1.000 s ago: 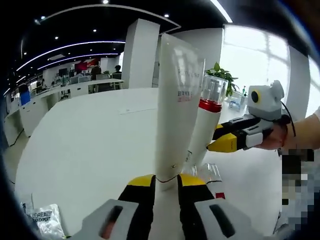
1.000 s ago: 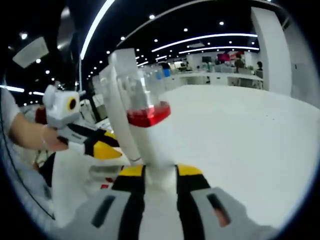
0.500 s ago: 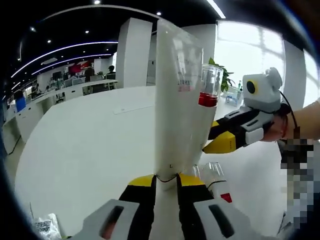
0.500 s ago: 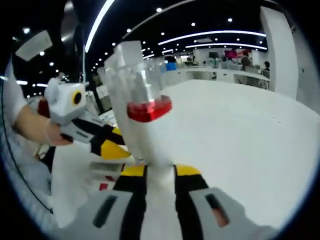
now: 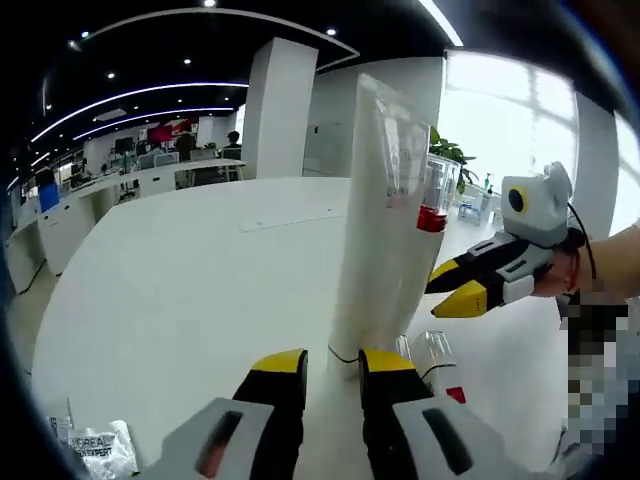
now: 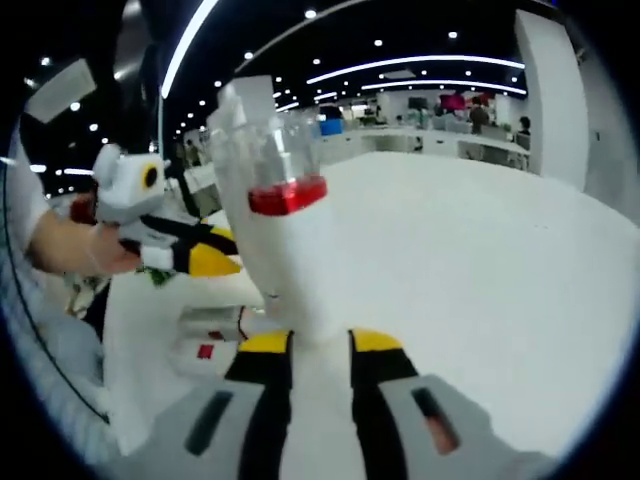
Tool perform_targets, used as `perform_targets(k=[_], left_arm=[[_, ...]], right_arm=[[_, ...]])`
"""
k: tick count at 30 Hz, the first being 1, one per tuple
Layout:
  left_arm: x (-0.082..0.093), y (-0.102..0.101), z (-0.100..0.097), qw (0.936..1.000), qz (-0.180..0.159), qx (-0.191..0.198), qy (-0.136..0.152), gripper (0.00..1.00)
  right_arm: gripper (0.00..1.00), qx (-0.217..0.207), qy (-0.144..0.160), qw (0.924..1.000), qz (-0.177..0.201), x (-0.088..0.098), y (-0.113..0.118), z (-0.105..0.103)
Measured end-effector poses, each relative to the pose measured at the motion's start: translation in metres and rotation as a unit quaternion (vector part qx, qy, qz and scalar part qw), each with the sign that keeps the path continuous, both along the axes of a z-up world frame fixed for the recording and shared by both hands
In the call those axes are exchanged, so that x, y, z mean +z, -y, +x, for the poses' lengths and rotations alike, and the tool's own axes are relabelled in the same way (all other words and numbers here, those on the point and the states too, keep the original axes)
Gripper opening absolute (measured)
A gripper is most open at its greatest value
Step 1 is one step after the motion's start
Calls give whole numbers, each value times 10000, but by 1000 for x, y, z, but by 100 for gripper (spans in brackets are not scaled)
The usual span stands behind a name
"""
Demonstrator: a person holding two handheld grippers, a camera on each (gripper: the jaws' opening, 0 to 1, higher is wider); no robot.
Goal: Arrange the skincare products in the storage area until every visible bottle or jar stands upright without overlapping.
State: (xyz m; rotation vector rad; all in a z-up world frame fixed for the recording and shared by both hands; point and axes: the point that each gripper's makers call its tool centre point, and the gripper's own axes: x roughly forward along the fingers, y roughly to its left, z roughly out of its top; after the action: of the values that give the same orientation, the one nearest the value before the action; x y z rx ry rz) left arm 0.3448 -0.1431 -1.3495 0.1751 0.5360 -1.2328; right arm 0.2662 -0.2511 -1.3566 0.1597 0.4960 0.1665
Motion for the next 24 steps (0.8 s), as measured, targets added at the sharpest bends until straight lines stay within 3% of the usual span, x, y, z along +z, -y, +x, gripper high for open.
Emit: perform_targets(k=[2, 7, 11, 13, 15, 17, 20, 24], left_arm=[[1, -7, 0, 10000, 11, 66, -17, 21], [5, -12, -17, 10000, 37, 3, -11, 20], [12, -13, -53, 9987, 46, -498, 77, 21], [6, -14, -74, 9957, 249, -879, 114, 21], [1, -15, -81, 9941, 361, -1012, 124, 22], [-18, -19, -99, 9893, 809, -1184, 256, 22], [-19, -19, -109, 9891, 776, -1239, 176, 22], [-26, -19, -108, 9888, 896, -1186, 121, 22]], right_arm=[[20, -241, 27, 9989, 407, -2, 1, -6], [20, -283, 64, 9970, 714, -4, -10, -10], [20, -75, 75, 9967, 811, -1, -24, -8], [20, -4, 41, 9967, 806, -2, -27, -7], [20, 26, 42, 9967, 805, -2, -28, -6], [20, 135, 43, 9966, 809, -1, -33, -2], [20, 242, -28, 9967, 780, -4, -36, -3], [20, 342, -141, 9961, 796, -10, -40, -5]])
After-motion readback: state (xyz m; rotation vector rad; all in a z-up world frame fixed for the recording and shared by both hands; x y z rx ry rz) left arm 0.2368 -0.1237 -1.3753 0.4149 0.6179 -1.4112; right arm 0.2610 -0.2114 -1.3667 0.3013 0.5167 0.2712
